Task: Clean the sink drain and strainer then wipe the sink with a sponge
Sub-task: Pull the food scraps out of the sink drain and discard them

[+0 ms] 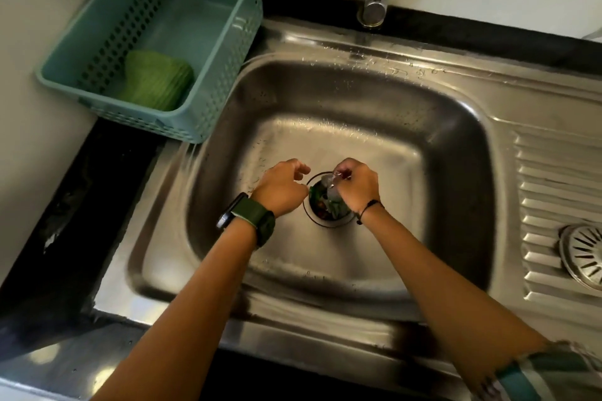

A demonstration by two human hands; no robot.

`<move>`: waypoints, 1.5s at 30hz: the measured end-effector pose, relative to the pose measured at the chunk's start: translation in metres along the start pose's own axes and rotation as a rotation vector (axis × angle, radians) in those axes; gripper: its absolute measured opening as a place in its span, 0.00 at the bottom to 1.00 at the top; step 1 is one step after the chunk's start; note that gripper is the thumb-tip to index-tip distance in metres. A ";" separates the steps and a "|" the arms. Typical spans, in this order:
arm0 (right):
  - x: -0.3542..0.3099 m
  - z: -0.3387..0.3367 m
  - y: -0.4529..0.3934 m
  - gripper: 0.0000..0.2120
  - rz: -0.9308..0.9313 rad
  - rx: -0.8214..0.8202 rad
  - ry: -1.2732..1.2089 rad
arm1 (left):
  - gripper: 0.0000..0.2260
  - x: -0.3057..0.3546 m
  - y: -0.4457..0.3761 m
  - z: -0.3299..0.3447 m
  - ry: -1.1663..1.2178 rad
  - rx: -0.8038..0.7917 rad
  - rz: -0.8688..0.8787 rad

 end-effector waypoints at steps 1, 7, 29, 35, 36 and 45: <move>-0.006 -0.001 0.004 0.02 -0.011 -0.073 -0.163 | 0.18 0.001 -0.003 0.002 0.042 0.009 -0.004; -0.046 -0.005 0.017 0.09 -0.190 -0.359 -0.403 | 0.14 0.007 -0.015 0.009 0.190 0.064 0.013; 0.033 0.012 0.005 0.16 -0.237 -0.400 0.951 | 0.06 -0.030 -0.017 0.006 0.750 0.066 -0.160; -0.016 -0.037 0.006 0.10 -0.173 -0.130 0.421 | 0.08 -0.027 -0.027 0.032 0.938 -0.009 -0.251; -0.027 -0.037 0.010 0.10 -0.192 -0.119 0.370 | 0.11 -0.025 -0.028 0.037 0.980 -0.028 -0.266; -0.038 -0.008 0.021 0.15 -0.205 -0.256 0.076 | 0.08 -0.028 -0.044 0.035 0.999 0.031 -0.237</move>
Point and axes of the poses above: each hand's wrist, its own y-axis away from the middle knuckle, its own z-axis out of the palm, x = y × z, the point moved 7 cm from there along -y, towards the middle knuckle, and after that the axes turned 13 degrees about -x, right-handed, at the moved point
